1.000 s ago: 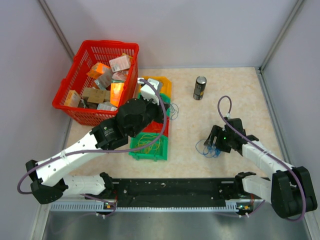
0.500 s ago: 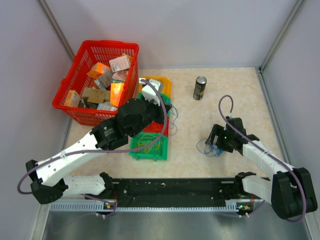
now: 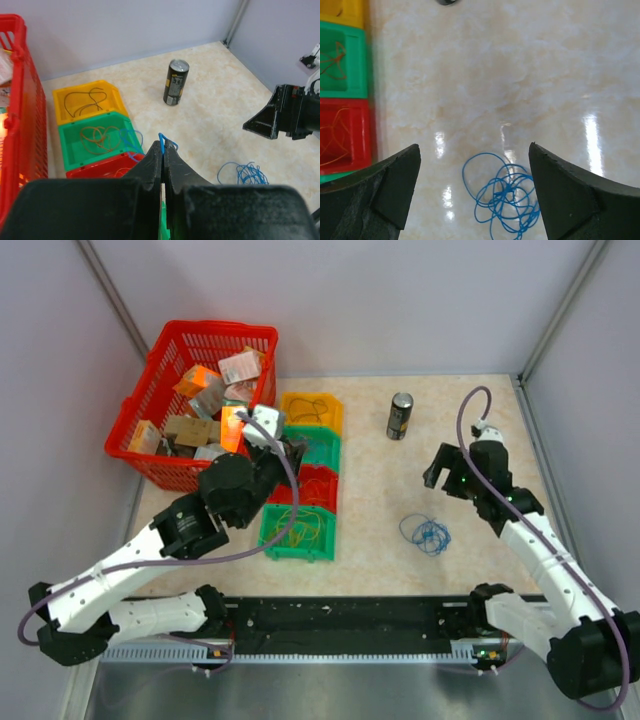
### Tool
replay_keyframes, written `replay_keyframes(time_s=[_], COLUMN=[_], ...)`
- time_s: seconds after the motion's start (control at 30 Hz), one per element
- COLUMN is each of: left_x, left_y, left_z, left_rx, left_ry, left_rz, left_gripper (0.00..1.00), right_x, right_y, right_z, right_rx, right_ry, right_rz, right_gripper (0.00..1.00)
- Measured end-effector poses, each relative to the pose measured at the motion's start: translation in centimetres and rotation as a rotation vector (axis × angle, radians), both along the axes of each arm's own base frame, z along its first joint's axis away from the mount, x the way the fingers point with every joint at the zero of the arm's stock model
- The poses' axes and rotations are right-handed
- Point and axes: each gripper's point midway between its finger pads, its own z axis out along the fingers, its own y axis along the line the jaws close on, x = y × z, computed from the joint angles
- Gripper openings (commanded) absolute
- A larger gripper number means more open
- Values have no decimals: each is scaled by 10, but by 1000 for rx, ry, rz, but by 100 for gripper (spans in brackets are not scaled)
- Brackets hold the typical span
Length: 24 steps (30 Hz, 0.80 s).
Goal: Untangle the cables
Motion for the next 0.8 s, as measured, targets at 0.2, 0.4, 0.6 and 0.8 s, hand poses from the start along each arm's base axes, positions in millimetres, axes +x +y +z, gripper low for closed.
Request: replay_keyframes(time_s=[0.2, 0.4, 0.6, 0.8], left_x=[-5, -7, 3, 9], left_y=[19, -15, -50, -60], left_z=[21, 15, -25, -60], left_rx=[-59, -66, -50, -127], left_ry=[-53, 15, 198, 399], left_rz=[28, -81, -172, -266], left_gripper=[0, 0, 0, 0], right_x=[8, -24, -63, -64], right_y=[61, 149, 178, 167], right_z=[-2, 11, 48, 76], right_rx=[144, 329, 401, 364], right_ry=[5, -26, -174, -313], right_rz=[231, 626, 857, 837], right_gripper=[86, 88, 87, 87])
